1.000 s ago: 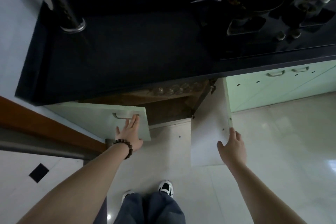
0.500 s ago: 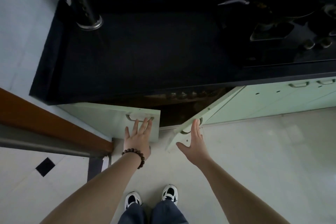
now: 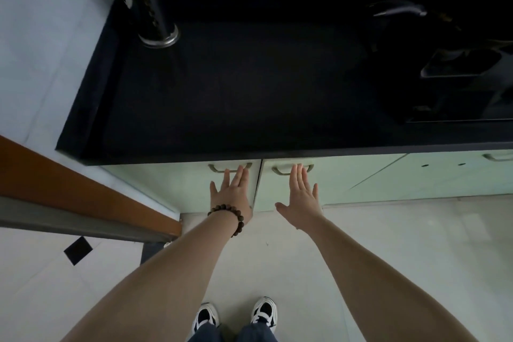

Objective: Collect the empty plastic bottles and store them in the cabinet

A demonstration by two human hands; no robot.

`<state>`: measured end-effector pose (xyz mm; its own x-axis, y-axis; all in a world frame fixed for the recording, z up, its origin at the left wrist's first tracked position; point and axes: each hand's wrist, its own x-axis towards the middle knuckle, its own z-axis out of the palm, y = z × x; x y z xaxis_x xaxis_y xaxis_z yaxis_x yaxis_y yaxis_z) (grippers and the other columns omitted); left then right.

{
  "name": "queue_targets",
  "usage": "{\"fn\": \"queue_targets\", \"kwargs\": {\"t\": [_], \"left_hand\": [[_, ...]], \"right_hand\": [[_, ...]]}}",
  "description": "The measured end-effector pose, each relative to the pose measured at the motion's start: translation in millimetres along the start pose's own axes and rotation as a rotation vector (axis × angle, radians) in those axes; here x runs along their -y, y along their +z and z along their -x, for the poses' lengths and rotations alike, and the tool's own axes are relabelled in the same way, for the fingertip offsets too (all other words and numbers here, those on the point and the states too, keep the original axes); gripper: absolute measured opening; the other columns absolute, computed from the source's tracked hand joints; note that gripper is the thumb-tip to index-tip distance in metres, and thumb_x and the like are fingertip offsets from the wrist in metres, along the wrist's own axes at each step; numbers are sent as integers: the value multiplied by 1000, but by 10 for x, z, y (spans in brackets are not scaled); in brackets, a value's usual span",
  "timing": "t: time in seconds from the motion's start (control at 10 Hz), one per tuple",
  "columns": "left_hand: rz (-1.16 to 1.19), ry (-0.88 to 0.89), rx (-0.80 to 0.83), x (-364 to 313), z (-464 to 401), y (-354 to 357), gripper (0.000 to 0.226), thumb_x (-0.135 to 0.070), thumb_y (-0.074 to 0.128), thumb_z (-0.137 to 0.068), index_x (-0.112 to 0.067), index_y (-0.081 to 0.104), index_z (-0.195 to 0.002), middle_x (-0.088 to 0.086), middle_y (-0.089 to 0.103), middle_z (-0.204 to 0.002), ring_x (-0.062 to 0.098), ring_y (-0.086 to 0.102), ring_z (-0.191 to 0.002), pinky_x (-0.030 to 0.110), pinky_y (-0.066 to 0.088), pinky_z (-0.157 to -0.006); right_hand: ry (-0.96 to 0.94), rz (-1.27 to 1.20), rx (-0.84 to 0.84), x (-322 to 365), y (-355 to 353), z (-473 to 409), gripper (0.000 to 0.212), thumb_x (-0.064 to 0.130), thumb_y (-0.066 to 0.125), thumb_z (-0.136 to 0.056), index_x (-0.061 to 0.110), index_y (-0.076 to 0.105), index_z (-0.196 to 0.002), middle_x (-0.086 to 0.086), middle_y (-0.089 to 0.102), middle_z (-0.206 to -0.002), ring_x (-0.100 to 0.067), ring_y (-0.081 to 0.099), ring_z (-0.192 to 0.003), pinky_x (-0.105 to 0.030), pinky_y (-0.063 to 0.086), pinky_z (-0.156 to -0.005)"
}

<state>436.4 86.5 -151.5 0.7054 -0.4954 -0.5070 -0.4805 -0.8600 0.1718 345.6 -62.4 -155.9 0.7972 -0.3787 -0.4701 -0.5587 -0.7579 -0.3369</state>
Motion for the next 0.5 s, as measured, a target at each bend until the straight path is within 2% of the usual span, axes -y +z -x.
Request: {"fn": "queue_targets", "kwargs": {"t": [0.2, 0.4, 0.5], "left_hand": [[10, 23, 8, 52, -11, 45, 86, -18, 48, -94, -25, -17, -151, -9, -26, -157, 21, -18, -146, 51, 1, -119], [-25, 54, -64, 184, 142, 19, 80, -38, 42, -97, -24, -14, -151, -2, -19, -160, 22, -17, -147, 50, 0, -119], [-12, 77, -117, 244, 331, -27, 75, -45, 35, -98, -23, -12, -152, -1, -15, -161, 21, -16, -147, 48, -3, -119]], "right_hand": [[38, 22, 23, 96, -72, -142, 99, 37, 54, -92, 14, -24, -147, -5, -27, -157, -19, -25, -144, -45, -8, -117], [59, 26, -57, 166, -153, 25, 90, 38, 48, -94, 15, -20, -149, -1, -25, -158, -18, -24, -144, -44, -8, -118], [51, 46, -148, 223, -193, 204, 85, 44, 42, -95, 15, -17, -150, -1, -23, -158, -17, -25, -144, -45, -8, -119]]}}
